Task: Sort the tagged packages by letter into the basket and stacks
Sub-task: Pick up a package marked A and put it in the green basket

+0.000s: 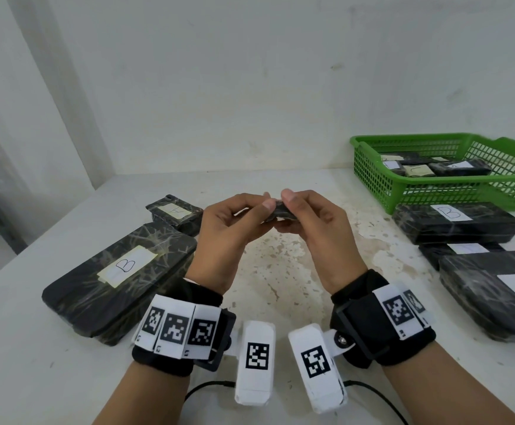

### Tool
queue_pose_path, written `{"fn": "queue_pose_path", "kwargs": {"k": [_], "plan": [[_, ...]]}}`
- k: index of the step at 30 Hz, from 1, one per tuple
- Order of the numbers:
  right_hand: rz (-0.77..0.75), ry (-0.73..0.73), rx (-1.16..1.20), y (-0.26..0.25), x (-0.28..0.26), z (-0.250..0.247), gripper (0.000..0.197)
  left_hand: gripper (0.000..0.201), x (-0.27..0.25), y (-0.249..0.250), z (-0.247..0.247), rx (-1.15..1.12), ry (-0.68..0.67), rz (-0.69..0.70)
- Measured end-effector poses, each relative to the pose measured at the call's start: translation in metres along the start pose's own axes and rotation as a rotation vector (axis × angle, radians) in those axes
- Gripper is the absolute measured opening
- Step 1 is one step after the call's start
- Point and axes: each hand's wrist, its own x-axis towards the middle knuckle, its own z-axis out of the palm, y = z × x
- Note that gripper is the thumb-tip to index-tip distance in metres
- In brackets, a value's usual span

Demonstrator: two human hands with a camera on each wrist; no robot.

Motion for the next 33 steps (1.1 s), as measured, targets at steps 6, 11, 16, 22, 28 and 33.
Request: {"fn": "queue_pose_path", "kwargs": {"k": [6, 11, 16, 22, 28, 33], "plan": [[-0.004, 0.006, -0.037, -0.0011, -0.0010, -0.0009, 0.025, 0.019, -0.0003, 0.0024, -0.0001, -0.010, -0.005, -0.009], [0.028, 0.002, -0.085, -0.0041, -0.0023, 0.0005, 0.050, 0.023, 0.0009, 0.0010, -0.0001, 0.007, 0.024, -0.009], [-0.040, 0.073, -0.081, -0.0056, -0.0035, 0.0025, 0.043, 0.028, -0.0014, 0.0015, -0.0019, -0.021, -0.053, -0.006], [0.043, 0.022, -0.109, -0.0044, -0.0039, 0.0023, 0.051, 0.026, 0.0015, -0.0009, -0.0009, 0.006, 0.010, -0.014], [0.014, 0.036, -0.118, -0.0042, -0.0034, 0.0036, 0.021, 0.023, 0.0004, 0.0006, -0.0018, -0.050, -0.019, -0.031], [0.026, 0.034, -0.141, -0.0046, -0.0037, 0.0034, 0.021, 0.023, 0.0007, 0.0010, -0.0005, -0.028, -0.024, -0.019]]}}
